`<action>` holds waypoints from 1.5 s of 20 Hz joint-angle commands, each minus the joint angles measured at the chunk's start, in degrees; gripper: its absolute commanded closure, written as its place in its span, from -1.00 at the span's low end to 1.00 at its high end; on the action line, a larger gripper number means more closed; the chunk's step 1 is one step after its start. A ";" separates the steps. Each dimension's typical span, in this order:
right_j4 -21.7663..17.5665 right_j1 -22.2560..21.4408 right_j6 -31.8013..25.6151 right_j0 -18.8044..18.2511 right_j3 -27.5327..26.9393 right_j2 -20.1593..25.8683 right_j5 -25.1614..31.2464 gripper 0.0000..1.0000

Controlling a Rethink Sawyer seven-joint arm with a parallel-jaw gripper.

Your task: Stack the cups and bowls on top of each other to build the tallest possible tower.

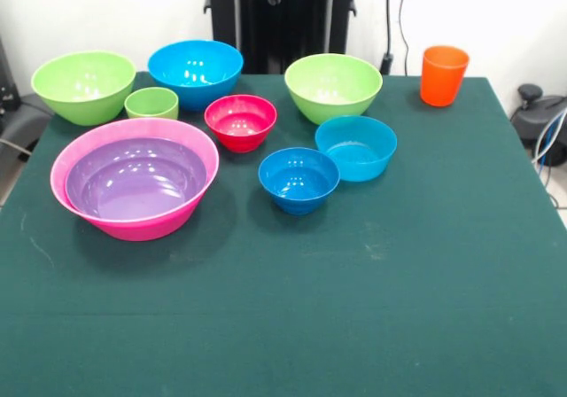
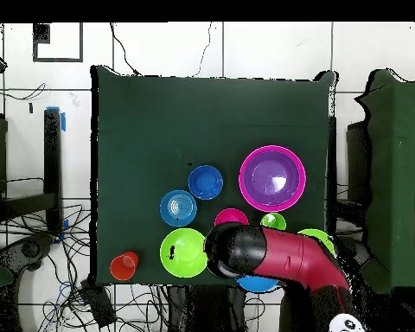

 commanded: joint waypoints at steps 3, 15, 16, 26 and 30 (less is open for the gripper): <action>1.45 -1.95 -2.13 -1.95 3.78 2.97 0.73 -1.00; 0.90 1.23 -0.80 -3.17 3.06 3.98 -2.69 -1.00; 0.96 1.19 -0.83 -3.23 3.19 4.05 -2.85 -1.00; -0.35 -3.38 0.39 0.19 0.43 3.24 1.20 -1.00; 1.24 -7.25 0.61 1.74 -1.87 2.93 8.03 -1.00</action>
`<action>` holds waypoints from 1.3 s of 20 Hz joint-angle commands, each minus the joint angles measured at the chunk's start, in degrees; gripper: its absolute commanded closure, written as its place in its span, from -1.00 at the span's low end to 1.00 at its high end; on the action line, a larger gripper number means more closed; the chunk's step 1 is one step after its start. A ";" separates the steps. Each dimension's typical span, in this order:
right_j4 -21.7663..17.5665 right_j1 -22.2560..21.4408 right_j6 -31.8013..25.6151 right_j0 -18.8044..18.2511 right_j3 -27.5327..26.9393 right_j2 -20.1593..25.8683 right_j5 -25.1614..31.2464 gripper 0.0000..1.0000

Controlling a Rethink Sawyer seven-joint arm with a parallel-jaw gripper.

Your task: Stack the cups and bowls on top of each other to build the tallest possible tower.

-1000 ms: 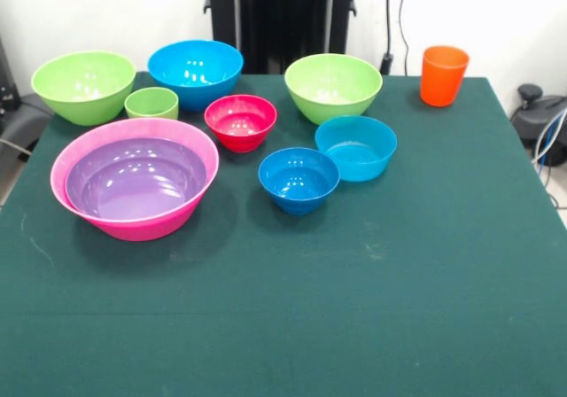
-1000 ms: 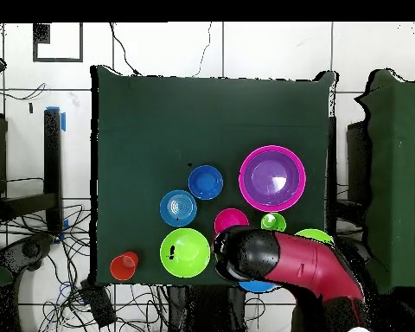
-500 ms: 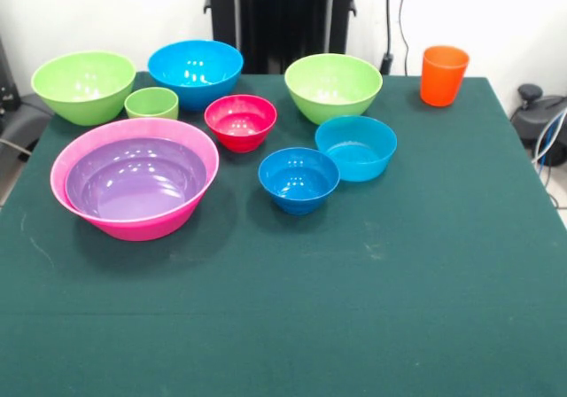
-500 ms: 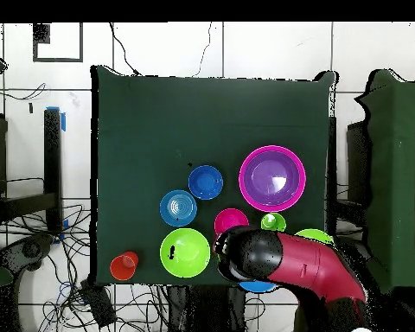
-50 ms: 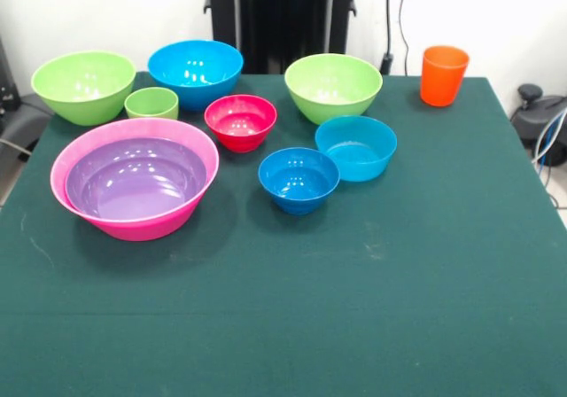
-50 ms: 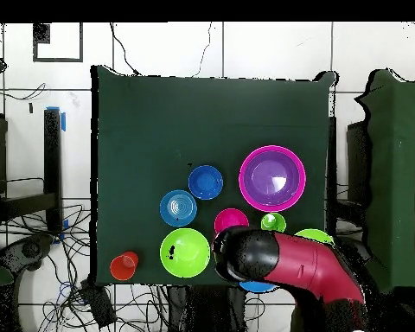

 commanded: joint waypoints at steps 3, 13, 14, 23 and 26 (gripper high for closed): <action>1.77 -4.57 0.57 3.48 -3.37 2.70 10.42 -1.00; 1.67 -7.76 -2.28 2.76 -9.89 3.28 23.14 -1.00; 1.63 -7.83 -2.26 2.83 -10.20 3.33 23.72 -1.00; 3.20 -7.99 2.05 6.01 -9.92 2.86 24.85 -1.00; 3.53 -7.77 1.42 5.67 -10.95 2.62 25.28 -1.00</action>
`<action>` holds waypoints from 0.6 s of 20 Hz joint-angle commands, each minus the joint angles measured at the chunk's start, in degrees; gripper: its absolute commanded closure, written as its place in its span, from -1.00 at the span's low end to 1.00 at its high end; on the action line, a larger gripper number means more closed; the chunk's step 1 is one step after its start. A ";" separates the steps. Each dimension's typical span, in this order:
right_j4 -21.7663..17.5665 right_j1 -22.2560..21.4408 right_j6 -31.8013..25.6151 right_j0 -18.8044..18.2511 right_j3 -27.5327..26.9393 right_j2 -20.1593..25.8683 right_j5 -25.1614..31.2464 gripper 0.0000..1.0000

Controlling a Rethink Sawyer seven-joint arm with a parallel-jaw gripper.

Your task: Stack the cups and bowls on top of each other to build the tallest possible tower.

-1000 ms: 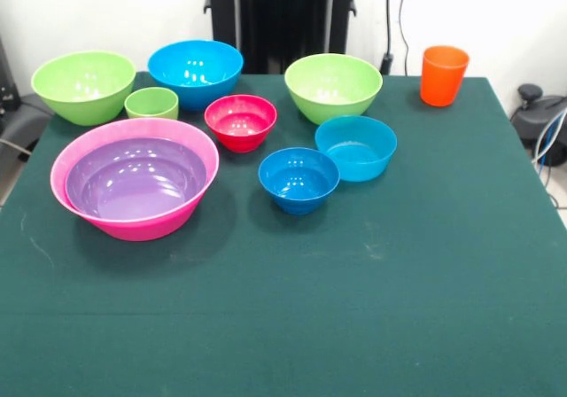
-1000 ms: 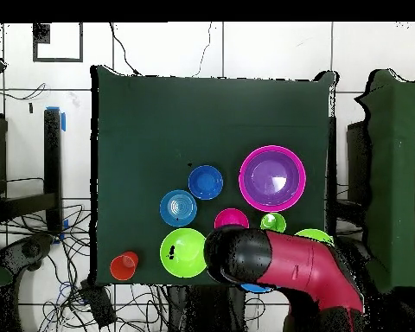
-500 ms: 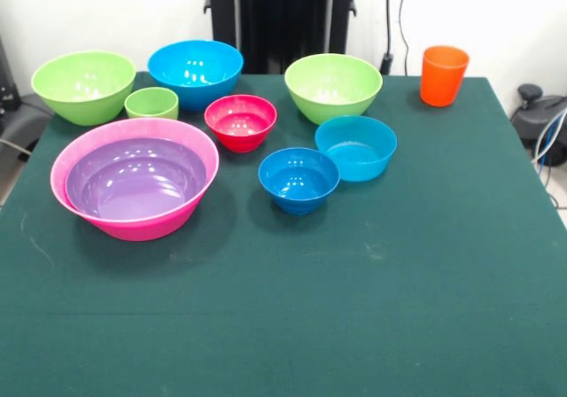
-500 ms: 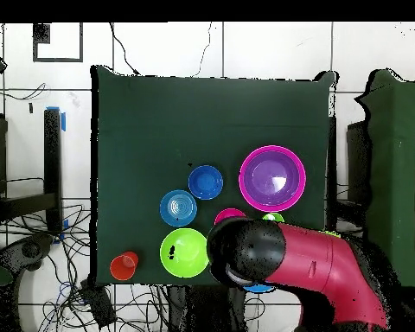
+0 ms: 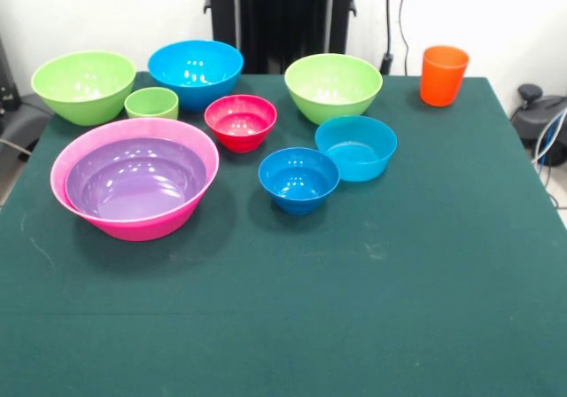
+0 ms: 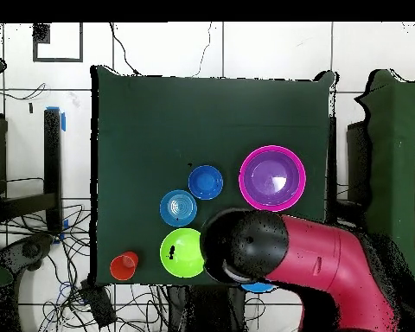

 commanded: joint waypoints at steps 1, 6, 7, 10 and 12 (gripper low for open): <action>1.27 2.56 1.64 1.88 -0.16 2.45 2.23 -1.00; 2.01 2.11 2.56 2.97 0.93 1.83 0.59 -1.00; 2.17 2.28 3.22 3.35 0.90 1.83 0.26 -1.00; 2.40 2.73 4.77 4.26 0.96 1.69 -0.84 -1.00; 2.54 3.47 6.14 4.94 1.63 1.46 -2.53 -1.00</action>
